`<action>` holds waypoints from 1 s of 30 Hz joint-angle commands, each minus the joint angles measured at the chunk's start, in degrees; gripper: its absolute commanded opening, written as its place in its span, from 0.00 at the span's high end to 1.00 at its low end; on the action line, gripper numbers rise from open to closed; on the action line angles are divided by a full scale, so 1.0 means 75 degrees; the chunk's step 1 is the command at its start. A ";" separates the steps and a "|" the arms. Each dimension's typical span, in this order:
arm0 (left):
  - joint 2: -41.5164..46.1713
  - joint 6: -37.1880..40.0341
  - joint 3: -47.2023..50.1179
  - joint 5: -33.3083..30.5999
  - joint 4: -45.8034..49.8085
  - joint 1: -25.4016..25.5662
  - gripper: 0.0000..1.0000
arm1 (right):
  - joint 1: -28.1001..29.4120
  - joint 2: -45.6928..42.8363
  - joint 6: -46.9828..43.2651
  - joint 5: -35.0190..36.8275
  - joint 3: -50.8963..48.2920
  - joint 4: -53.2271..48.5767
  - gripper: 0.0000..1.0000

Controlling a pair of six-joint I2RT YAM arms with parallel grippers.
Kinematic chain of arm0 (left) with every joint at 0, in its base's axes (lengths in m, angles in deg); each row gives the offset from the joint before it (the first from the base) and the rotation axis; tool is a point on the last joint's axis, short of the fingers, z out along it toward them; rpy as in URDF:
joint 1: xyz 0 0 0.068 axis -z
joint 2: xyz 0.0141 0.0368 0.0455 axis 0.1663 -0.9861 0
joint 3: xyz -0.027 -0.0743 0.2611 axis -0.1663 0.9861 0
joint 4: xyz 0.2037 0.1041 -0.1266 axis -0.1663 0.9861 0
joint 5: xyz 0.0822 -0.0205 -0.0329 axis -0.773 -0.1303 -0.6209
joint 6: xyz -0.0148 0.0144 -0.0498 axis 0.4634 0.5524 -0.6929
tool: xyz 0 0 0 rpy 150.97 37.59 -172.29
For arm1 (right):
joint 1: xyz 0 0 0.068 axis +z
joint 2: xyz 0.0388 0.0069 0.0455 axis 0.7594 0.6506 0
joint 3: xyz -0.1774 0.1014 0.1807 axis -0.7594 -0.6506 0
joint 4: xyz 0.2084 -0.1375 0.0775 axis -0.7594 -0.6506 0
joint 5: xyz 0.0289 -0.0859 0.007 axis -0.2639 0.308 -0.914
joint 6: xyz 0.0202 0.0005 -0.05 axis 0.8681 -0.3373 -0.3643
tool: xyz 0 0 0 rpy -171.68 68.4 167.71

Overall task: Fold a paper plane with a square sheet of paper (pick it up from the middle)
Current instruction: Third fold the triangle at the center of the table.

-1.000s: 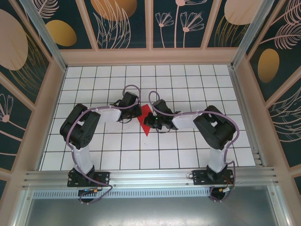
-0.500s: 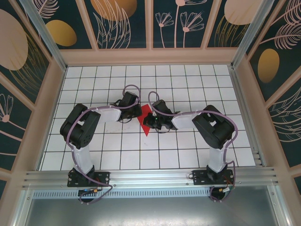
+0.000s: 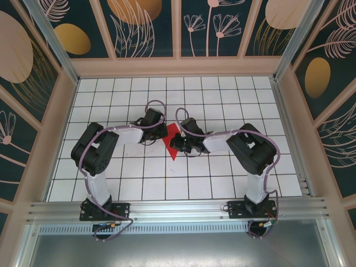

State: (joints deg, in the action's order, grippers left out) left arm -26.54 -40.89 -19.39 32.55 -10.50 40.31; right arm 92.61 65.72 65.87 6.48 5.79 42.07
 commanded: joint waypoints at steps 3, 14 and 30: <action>-0.0249 0.0102 -0.0061 0.0163 0.0181 -0.0021 0.84 | -0.0054 0.0169 0.0091 -0.0109 0.0124 0.0322 1.00; -0.0262 0.0096 -0.0069 0.0210 0.0169 -0.0021 0.84 | -0.0071 0.0234 0.0100 -0.0174 0.0124 0.0386 1.00; -0.0258 0.0093 -0.0059 0.0270 0.0147 -0.0022 0.84 | -0.0103 0.0347 0.0211 -0.0253 0.0136 0.0521 1.00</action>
State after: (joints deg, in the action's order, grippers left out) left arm -26.57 -40.89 -19.39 33.34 -10.68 40.20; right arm 92.27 66.90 66.94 4.88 5.79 44.17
